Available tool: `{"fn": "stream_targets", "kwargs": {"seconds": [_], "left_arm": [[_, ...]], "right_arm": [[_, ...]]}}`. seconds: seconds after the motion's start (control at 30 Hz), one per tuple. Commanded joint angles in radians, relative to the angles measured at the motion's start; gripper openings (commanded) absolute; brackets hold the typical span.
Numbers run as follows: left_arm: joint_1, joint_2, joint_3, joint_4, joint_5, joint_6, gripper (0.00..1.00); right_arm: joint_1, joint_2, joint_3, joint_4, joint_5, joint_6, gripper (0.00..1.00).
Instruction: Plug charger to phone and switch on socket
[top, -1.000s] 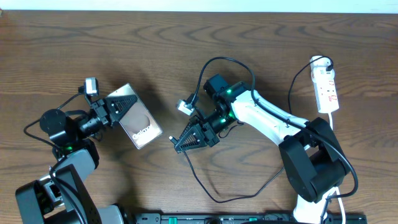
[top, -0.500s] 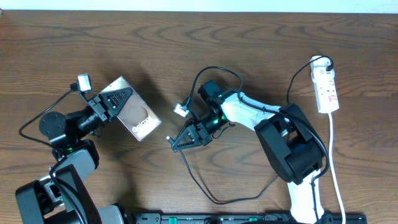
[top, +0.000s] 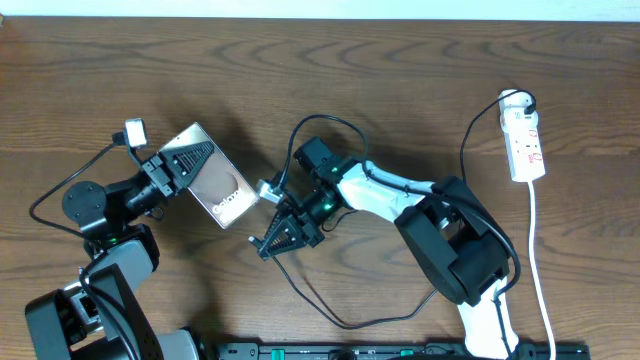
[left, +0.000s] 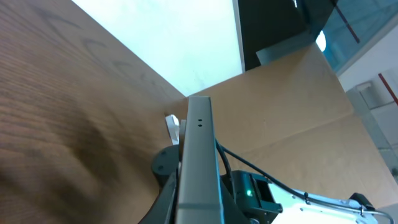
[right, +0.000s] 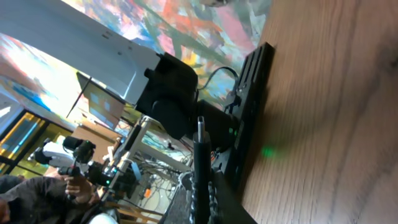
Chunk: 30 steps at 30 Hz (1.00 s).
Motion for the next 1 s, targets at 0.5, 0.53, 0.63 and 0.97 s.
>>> {"fn": "stream_targets", "kwargs": {"seconds": [0.5, 0.53, 0.63, 0.97], "left_arm": [[-0.002, -0.012, 0.016, 0.013, 0.033, 0.024, 0.08], [-0.002, -0.012, 0.016, 0.013, 0.033, 0.024, 0.07], [-0.002, -0.012, 0.016, 0.013, 0.03, 0.024, 0.08], [-0.002, -0.012, 0.016, 0.013, -0.051, 0.023, 0.08]], "right_arm": [[0.0, -0.004, 0.0, 0.365, -0.026, 0.302, 0.01], [0.0, -0.004, 0.0, 0.38, -0.026, 0.318, 0.01], [0.0, -0.004, 0.0, 0.383, -0.024, 0.324, 0.01], [-0.015, -0.004, 0.0, 0.388, -0.014, 0.343, 0.01]]}}
